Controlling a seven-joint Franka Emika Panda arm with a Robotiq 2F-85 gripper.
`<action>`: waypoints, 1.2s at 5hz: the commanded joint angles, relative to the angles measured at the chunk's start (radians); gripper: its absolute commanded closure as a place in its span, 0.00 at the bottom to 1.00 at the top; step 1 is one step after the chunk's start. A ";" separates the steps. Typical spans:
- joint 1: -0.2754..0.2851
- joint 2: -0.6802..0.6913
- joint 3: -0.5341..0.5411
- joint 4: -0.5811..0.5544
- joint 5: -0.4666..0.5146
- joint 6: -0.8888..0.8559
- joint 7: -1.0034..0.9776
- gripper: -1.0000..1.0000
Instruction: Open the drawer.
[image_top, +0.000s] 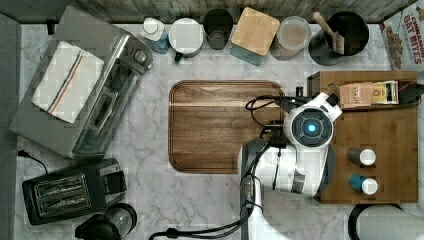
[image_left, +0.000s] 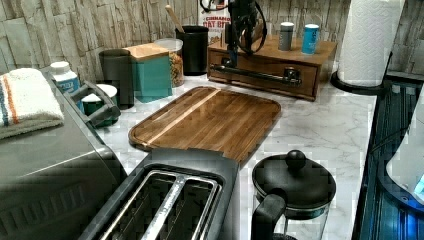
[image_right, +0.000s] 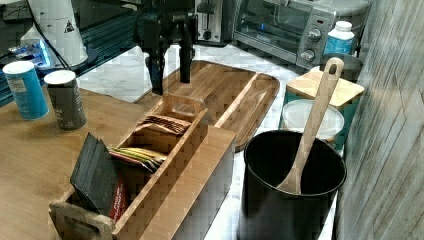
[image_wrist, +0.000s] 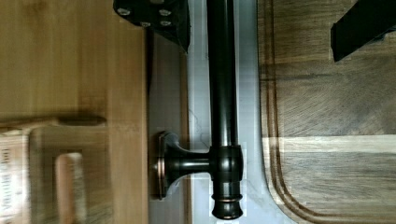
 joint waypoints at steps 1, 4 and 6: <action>-0.031 0.057 -0.034 -0.005 -0.051 0.072 -0.036 0.00; -0.047 0.136 -0.044 -0.032 -0.004 0.168 -0.033 0.00; -0.056 0.146 -0.025 -0.038 0.020 0.176 -0.019 0.00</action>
